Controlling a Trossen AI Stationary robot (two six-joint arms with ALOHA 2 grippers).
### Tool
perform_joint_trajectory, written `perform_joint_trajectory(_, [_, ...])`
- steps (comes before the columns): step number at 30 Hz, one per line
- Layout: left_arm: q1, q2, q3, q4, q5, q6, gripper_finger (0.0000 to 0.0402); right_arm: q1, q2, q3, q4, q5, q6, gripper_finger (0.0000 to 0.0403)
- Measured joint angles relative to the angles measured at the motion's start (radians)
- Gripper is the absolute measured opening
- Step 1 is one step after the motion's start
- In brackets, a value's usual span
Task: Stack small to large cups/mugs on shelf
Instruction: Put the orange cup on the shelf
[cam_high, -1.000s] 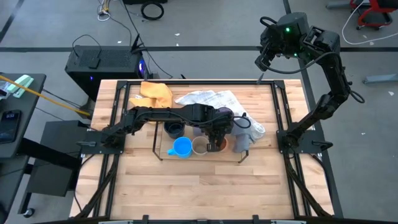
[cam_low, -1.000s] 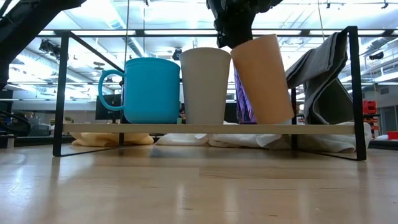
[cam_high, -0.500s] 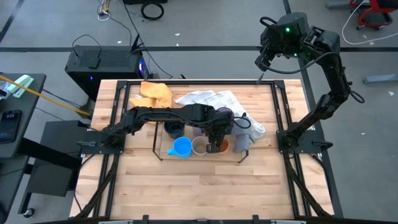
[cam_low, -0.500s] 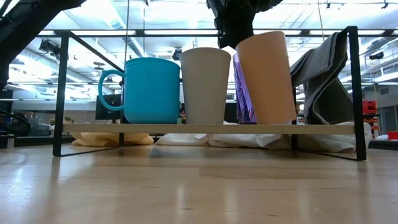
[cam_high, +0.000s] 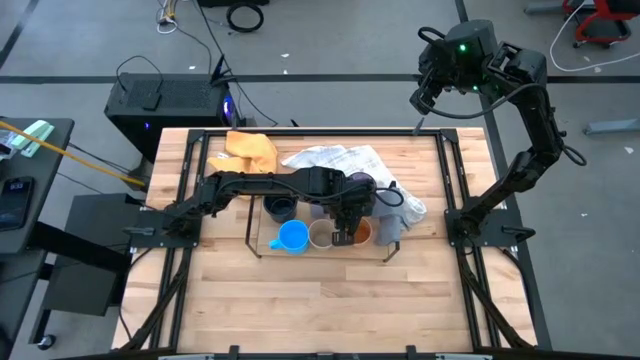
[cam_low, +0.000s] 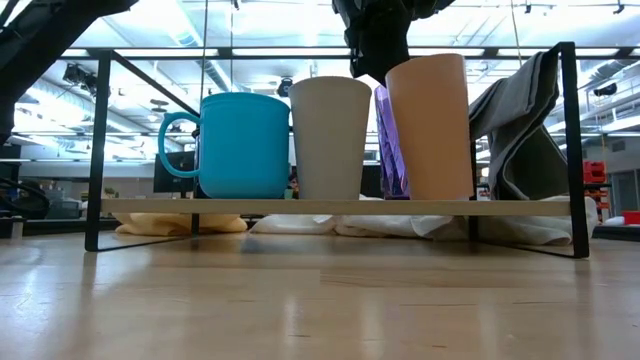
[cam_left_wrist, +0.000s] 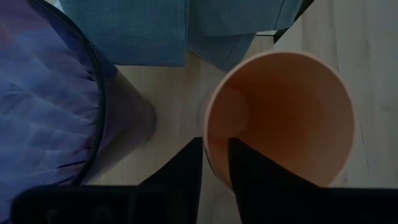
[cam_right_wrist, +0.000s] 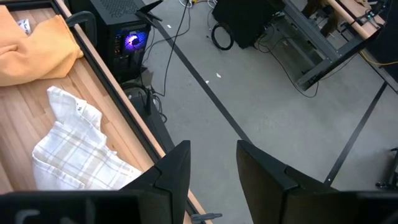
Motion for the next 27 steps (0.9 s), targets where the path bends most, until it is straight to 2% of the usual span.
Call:
perform_joint_trajectory(16, [0.000,0.000,0.000,0.001,0.000,-0.001,0.0112,0.000,0.000,0.000,-0.005,0.000,0.000,0.0137])
perform_joint_trajectory(27, [0.000,0.000,0.000,0.010,0.001,-0.025,0.0146,0.000,0.000,0.000,-0.021,0.000,0.000,0.0137])
